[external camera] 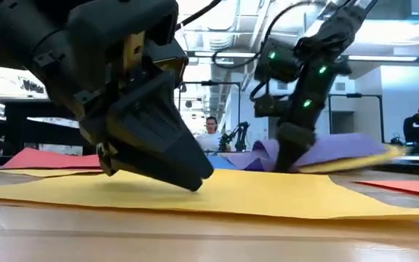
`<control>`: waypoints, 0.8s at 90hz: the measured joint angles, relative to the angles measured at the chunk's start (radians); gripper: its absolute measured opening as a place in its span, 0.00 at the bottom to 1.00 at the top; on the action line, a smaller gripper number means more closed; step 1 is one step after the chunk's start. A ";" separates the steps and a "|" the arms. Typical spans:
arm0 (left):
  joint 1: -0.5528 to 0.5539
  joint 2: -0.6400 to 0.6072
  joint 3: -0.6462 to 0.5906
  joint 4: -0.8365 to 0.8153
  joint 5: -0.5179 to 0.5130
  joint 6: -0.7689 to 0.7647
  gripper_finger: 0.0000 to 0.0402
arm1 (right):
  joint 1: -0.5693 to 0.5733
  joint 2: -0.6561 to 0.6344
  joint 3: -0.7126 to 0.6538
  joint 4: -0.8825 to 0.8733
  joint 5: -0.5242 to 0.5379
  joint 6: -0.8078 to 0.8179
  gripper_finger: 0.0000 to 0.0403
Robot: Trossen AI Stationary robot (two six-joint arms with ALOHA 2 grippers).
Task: Organize paper
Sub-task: Put the yellow paper to the bottom center of the table
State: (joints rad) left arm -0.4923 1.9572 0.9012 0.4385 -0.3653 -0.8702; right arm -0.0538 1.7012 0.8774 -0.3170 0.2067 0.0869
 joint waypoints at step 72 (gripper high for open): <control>-0.151 -0.151 0.002 -0.156 0.005 0.014 0.29 | 0.427 -0.141 0.006 0.030 0.010 0.139 0.34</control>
State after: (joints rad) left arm -0.6436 1.8066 0.9031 0.2822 -0.3602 -0.8564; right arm 0.3733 1.5604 0.8837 -0.2867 0.2165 0.2257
